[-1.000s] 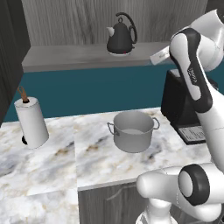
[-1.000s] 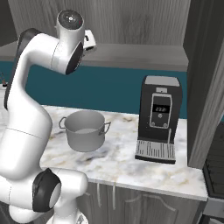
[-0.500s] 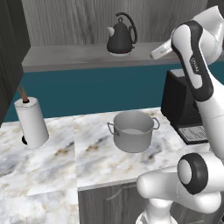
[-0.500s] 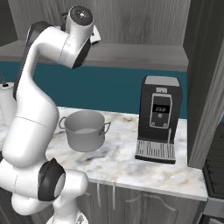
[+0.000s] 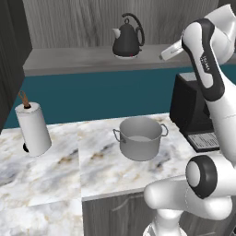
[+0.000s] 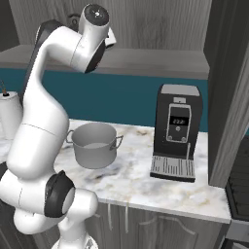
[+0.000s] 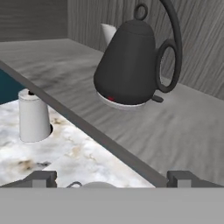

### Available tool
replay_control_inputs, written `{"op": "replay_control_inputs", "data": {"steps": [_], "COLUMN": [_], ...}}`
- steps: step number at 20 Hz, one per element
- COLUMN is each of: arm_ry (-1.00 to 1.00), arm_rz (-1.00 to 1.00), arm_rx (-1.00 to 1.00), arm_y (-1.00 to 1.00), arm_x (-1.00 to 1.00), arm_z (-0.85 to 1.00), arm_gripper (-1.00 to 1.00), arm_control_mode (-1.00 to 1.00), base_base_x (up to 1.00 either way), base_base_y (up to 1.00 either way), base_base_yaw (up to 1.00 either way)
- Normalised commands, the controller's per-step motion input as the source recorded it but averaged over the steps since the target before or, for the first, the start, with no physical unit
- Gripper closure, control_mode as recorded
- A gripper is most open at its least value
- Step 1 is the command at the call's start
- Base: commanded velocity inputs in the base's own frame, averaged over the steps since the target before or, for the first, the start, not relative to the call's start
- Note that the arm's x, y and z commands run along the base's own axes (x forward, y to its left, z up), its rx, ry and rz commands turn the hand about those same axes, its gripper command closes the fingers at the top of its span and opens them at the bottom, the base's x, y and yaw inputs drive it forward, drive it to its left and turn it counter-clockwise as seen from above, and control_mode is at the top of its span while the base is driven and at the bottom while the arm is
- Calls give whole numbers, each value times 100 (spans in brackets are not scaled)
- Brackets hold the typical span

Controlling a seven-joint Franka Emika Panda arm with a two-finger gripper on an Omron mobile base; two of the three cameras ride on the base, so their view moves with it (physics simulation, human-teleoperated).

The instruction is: Pick the kettle from the cabinet and place it on a stove burner. Then pick the pot from the counter and place it on another stove burner. Finally, turn both burners on.

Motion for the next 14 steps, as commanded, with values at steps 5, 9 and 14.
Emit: {"op": "replay_control_inputs", "data": {"steps": [5, 9, 14], "arm_ry": [0, 0, 0], "arm_rz": [0, 0, 0], "arm_rx": [0, 0, 0], "arm_y": [0, 0, 0], "arm_x": [7, 9, 16], "arm_z": [0, 0, 1], "arm_gripper": [-100, -100, -100], "arm_control_mode": [-100, -100, -100], "base_base_x": [0, 0, 0], "base_base_y": [0, 0, 0], "base_base_yaw": [0, 0, 0]}}
